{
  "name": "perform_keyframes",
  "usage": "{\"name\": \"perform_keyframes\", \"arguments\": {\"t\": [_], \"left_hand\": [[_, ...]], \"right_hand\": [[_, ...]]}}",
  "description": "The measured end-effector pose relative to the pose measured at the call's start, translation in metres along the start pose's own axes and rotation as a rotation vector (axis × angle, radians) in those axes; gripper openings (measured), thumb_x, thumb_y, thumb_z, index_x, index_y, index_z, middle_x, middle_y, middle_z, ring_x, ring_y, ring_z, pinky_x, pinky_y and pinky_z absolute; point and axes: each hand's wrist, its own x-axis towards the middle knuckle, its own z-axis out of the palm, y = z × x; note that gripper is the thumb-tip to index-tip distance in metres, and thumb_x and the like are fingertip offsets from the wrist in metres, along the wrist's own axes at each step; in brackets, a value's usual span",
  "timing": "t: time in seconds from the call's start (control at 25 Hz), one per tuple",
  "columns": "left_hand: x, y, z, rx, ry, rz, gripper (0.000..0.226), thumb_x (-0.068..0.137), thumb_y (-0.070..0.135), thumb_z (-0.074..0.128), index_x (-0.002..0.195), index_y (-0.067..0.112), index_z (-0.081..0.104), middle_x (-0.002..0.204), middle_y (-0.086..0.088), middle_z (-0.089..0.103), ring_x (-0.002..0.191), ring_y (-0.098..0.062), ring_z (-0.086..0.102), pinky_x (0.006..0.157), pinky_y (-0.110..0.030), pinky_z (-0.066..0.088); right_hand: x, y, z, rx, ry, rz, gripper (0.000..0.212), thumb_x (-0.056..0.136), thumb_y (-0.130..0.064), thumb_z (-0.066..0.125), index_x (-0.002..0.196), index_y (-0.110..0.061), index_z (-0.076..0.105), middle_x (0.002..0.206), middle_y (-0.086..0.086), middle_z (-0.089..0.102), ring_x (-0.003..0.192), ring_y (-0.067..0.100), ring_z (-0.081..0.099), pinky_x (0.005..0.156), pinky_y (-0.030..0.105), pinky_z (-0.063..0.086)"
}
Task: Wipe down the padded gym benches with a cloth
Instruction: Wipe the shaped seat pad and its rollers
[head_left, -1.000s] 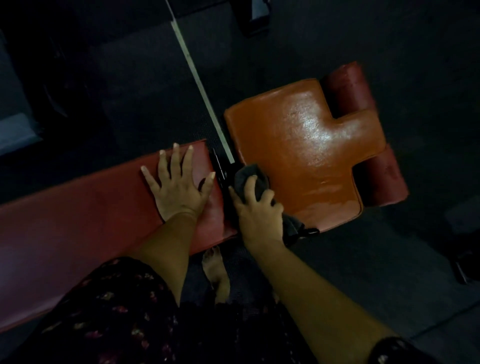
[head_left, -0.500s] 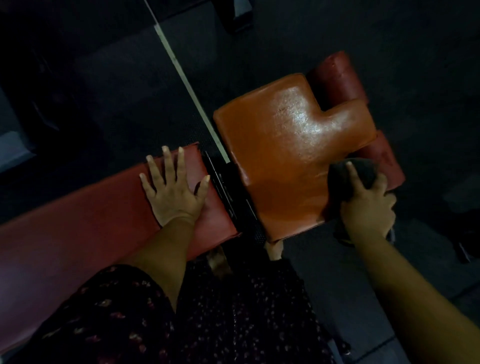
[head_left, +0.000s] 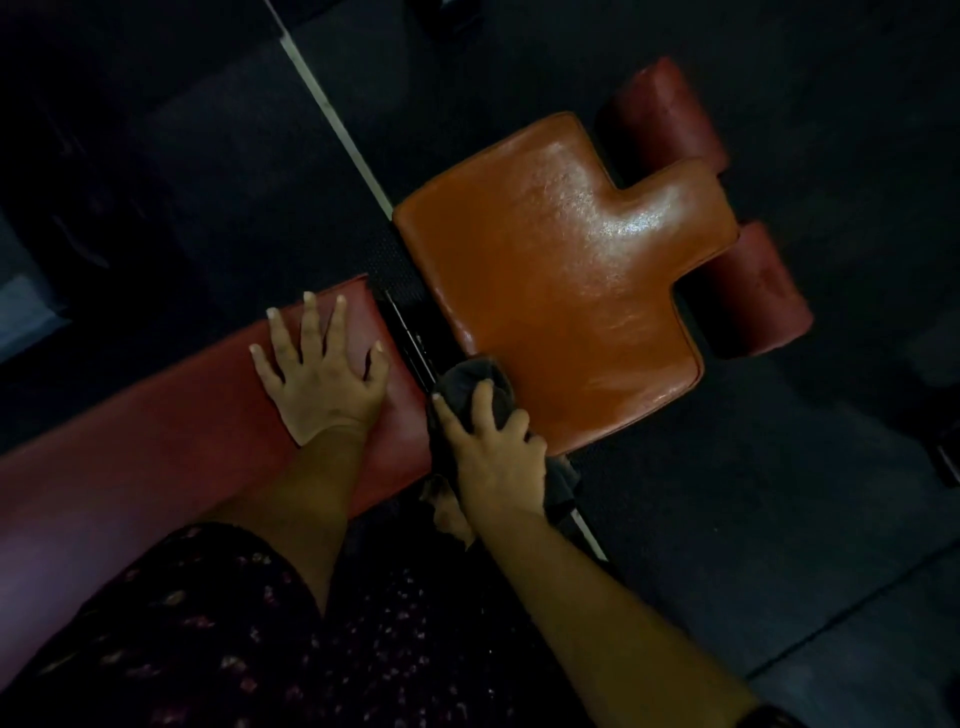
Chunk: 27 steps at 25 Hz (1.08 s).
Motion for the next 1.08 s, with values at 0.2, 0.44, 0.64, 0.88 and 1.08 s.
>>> {"name": "perform_keyframes", "arguments": {"t": [0.2, 0.44, 0.64, 0.88, 1.08], "left_hand": [[0.001, 0.001, 0.001, 0.013, -0.002, -0.004, 0.07, 0.088, 0.058, 0.031, 0.153, 0.033, 0.028, 0.164, 0.002, 0.017, 0.151, -0.031, 0.002, 0.118, -0.057, 0.0], [0.001, 0.0, 0.004, 0.002, 0.011, 0.001, 0.067, 0.09, 0.055, 0.036, 0.153, 0.033, 0.028, 0.164, 0.002, 0.018, 0.151, -0.032, 0.004, 0.118, -0.058, 0.002], [-0.001, 0.002, 0.003, -0.026, 0.039, 0.001, 0.06, 0.094, 0.042, 0.039, 0.152, 0.031, 0.032, 0.164, 0.0, 0.015, 0.151, -0.033, 0.006, 0.118, -0.059, 0.003], [-0.001, 0.002, 0.002, -0.008, 0.048, 0.003, 0.059, 0.094, 0.041, 0.041, 0.152, 0.029, 0.034, 0.162, -0.002, 0.022, 0.151, -0.033, 0.007, 0.118, -0.058, 0.003], [-0.001, 0.005, -0.004, -0.022, 0.007, -0.015, 0.059, 0.095, 0.041, 0.041, 0.153, 0.031, 0.031, 0.163, -0.002, 0.021, 0.151, -0.031, 0.004, 0.119, -0.057, 0.001]], "right_hand": [[-0.024, 0.084, -0.01, -0.068, 0.204, 0.106, 0.089, 0.07, -0.023, 0.079, 0.144, -0.05, 0.037, 0.144, 0.016, 0.044, 0.079, 0.037, 0.053, 0.056, 0.038, 0.046], [-0.026, 0.182, -0.034, 0.189, 0.264, 0.672, 0.075, 0.091, -0.028, 0.059, 0.147, -0.055, 0.016, 0.153, 0.013, 0.019, 0.113, 0.046, 0.042, 0.078, 0.051, 0.048], [-0.031, 0.11, -0.016, 0.489, 0.196, 0.861, 0.085, 0.091, -0.028, 0.06, 0.149, -0.053, 0.003, 0.157, 0.012, 0.003, 0.121, 0.041, 0.039, 0.082, 0.047, 0.048], [-0.046, 0.014, 0.01, 0.13, -0.096, 0.148, 0.079, 0.098, -0.028, 0.049, 0.153, -0.039, -0.007, 0.158, 0.014, -0.011, 0.128, 0.048, 0.029, 0.089, 0.051, 0.045], [-0.056, 0.043, 0.025, 0.034, -0.017, 0.072, 0.09, 0.072, -0.039, 0.078, 0.149, -0.041, 0.03, 0.154, 0.01, 0.016, 0.114, 0.05, 0.044, 0.077, 0.056, 0.048]]}}
